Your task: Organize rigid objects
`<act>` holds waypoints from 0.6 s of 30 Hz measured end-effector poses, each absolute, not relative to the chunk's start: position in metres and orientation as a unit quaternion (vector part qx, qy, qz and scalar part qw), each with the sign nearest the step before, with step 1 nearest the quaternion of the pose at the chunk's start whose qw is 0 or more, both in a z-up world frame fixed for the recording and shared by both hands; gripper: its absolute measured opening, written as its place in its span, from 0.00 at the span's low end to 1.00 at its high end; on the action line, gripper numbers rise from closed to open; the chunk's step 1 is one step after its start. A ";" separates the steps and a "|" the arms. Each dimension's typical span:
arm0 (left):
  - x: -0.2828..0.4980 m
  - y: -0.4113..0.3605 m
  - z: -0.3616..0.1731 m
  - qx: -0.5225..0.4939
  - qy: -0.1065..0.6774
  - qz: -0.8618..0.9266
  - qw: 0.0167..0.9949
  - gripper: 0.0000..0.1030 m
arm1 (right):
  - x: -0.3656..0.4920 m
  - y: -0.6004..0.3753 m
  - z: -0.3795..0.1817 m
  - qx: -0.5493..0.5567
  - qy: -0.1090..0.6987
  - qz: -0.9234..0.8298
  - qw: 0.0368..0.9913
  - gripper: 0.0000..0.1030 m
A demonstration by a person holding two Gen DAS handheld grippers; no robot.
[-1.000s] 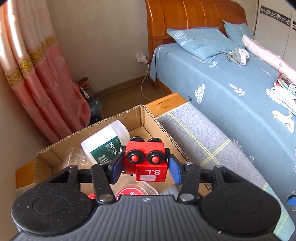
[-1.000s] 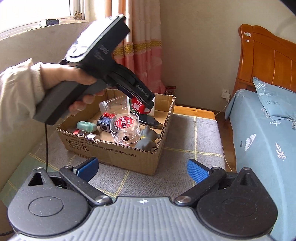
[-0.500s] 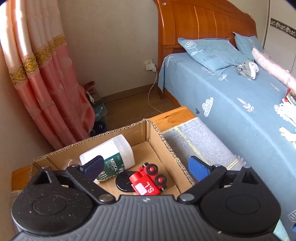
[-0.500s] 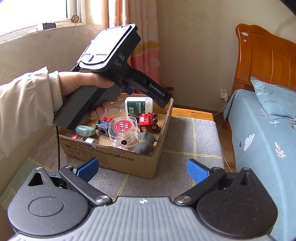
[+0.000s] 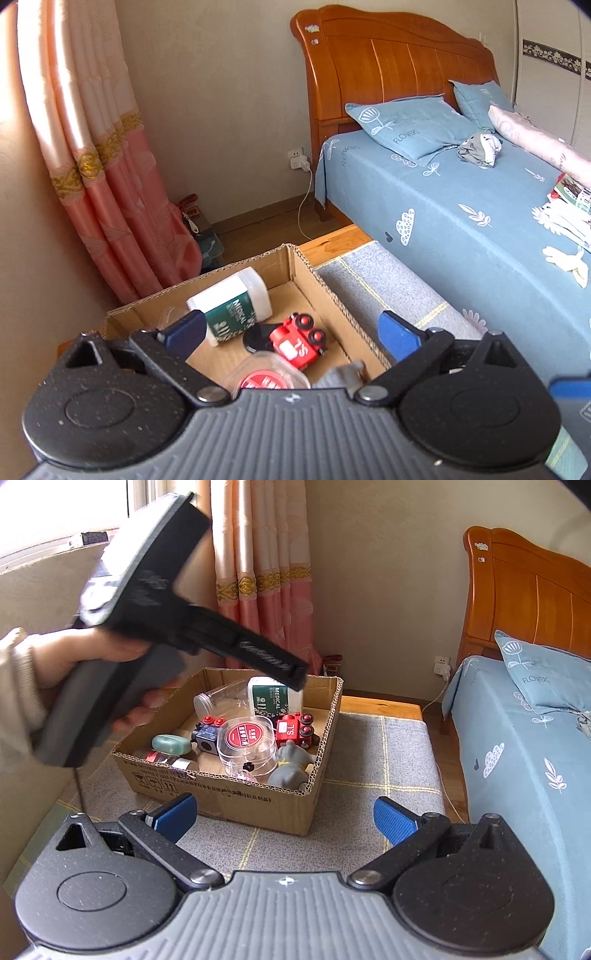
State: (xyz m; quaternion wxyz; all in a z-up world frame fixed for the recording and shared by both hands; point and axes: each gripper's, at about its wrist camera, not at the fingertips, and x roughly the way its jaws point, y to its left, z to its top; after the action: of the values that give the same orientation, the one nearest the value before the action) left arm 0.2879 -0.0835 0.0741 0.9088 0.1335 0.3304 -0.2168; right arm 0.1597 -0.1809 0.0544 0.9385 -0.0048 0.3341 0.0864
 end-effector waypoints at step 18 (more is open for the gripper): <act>0.136 0.016 0.041 0.054 0.319 -0.002 0.946 0.98 | 0.147 -0.159 0.025 0.008 0.394 0.002 0.919 1.00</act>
State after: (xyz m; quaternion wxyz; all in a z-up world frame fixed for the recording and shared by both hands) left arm 0.1360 0.0157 0.0406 0.9462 0.0541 0.3190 -0.0019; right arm 0.1465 -0.1590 0.0250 0.9190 0.0081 0.3942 0.0017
